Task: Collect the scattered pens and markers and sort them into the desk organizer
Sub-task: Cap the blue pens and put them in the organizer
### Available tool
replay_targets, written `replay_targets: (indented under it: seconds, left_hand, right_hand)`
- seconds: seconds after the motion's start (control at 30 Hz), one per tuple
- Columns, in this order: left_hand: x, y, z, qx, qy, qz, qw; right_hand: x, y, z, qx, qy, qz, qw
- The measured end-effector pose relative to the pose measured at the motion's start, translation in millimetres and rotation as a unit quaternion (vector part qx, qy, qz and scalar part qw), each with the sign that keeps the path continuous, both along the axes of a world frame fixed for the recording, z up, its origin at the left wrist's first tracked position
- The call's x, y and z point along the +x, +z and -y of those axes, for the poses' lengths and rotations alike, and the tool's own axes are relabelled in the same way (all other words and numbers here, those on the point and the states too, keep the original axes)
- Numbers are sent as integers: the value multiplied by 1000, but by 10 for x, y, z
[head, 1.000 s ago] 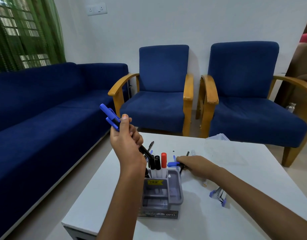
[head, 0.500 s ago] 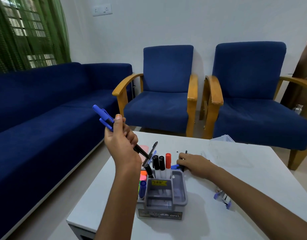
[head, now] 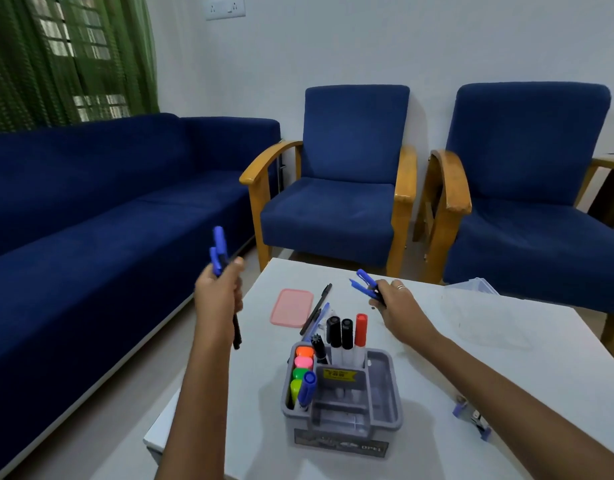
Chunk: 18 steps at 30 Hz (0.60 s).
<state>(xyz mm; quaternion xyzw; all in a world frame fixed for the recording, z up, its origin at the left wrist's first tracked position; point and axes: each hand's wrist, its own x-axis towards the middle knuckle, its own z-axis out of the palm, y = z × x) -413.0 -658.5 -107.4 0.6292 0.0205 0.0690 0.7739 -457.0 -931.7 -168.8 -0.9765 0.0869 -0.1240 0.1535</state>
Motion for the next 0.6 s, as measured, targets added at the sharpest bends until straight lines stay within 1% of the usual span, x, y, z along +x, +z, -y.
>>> replay_targets:
  seconds: [0.03, 0.07, 0.1, 0.13, 0.17, 0.23, 0.27, 0.33, 0.4, 0.47, 0.53, 0.6]
  left_hand:
    - [80, -113, 28, 46, -27, -29, 998]
    - [150, -215, 68, 69, -57, -54, 995]
    - [222, -302, 114, 64, -93, -73, 991]
    - [296, -380, 161, 32, -135, -93, 986]
    - [368, -448, 207, -22, -180, -112, 977]
    - [548, -588, 290, -176, -249, -155, 940]
    - [622, -654, 324, -243, -260, -169, 919]
    - [736, -773, 375, -331, -251, -173, 893]
    - [855, -855, 395, -375, -234, -159, 883]
    - [937, -897, 364, -404, -225, -140, 876]
    - [998, -934, 323, -436, -206, -128, 867]
    - [1023, -960, 291, -479, -174, -117, 853]
  right_hand:
    - [48, 5, -20, 10, 5, 5, 1000]
    - [86, 9, -40, 13, 15, 9, 1000]
    - [121, 12, -68, 11, 26, 12, 1000]
    - [154, 7, -96, 13, 38, 12, 999]
    - [186, 4, -132, 20, 48, 8, 999]
    - [290, -14, -206, 35, 67, -11, 997]
    - [325, -12, -240, 46, 76, -17, 996]
    - [380, -4, -294, 75, 95, -19, 992]
    - [437, 8, -338, 113, 116, -9, 987]
    - [481, 23, -374, 146, 144, -22, 978]
    - [531, 22, -417, 120, 190, -61, 973]
    - [557, 38, -486, 51, 245, -99, 963]
